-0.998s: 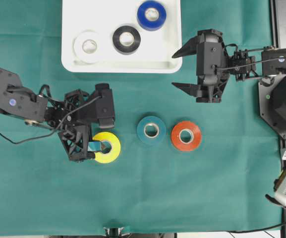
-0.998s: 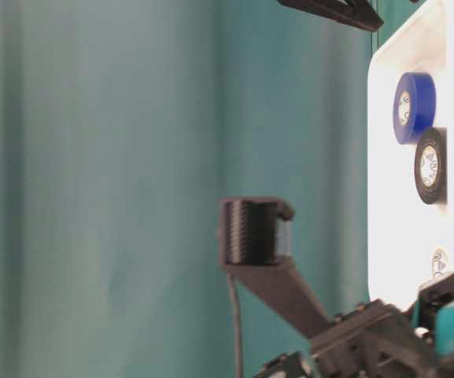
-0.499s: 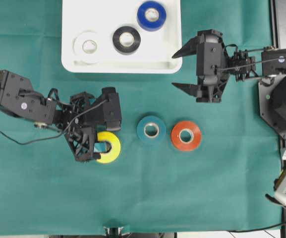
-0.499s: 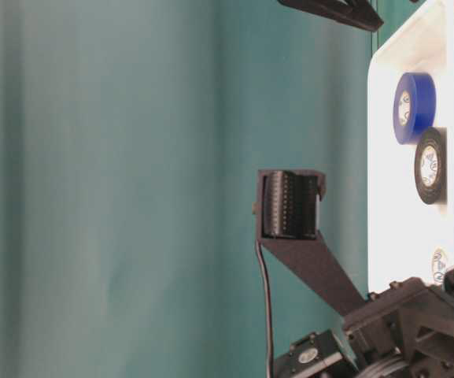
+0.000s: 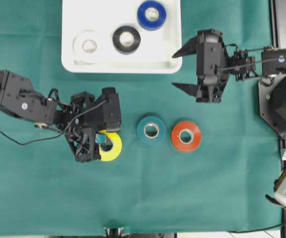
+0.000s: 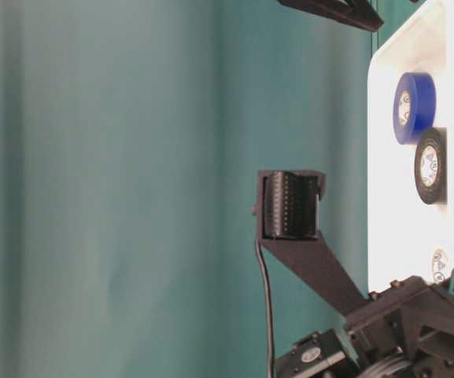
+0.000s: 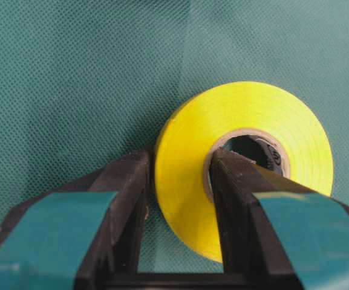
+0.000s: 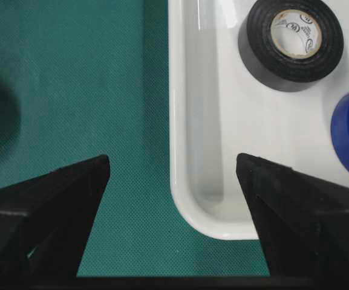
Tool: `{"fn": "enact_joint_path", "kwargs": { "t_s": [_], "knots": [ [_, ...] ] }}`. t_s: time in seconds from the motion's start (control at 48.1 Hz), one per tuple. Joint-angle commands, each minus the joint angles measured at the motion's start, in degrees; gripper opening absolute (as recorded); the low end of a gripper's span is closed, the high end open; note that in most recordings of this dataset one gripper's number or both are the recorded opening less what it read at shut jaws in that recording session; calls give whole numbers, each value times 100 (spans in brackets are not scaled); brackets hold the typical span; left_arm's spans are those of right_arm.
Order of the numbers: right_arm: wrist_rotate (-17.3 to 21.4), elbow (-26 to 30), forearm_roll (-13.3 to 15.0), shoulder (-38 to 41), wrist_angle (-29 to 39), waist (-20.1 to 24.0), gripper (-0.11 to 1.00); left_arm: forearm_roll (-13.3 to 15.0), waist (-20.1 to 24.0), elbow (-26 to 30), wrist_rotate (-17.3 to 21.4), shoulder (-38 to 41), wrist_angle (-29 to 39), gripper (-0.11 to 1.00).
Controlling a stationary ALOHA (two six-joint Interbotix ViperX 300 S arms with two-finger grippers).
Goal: Put the tape alternately from left to right into the white case.
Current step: 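Lower the left gripper into the yellow roll's hole and grip it, then lift the yellow roll and carry it up into the tray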
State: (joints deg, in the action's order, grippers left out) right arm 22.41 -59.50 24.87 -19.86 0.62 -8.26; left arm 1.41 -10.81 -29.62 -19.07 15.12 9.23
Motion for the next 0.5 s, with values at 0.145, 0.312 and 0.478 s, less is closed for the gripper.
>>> {"fn": "enact_joint_path", "kwargs": {
  "t_s": [0.145, 0.312, 0.478],
  "knots": [
    [0, 79, 0, -26, -35, 18, 82, 0, -18, 53, -9, -132, -9, 27],
    [0, 97, 0, -18, -35, 18, 82, -9, 0, 79, 26, -378, -9, 27],
    [0, 105, 0, -26, -44, 18, 82, -26, 123, 123, 132, -738, 88, 27]
  ]
}}
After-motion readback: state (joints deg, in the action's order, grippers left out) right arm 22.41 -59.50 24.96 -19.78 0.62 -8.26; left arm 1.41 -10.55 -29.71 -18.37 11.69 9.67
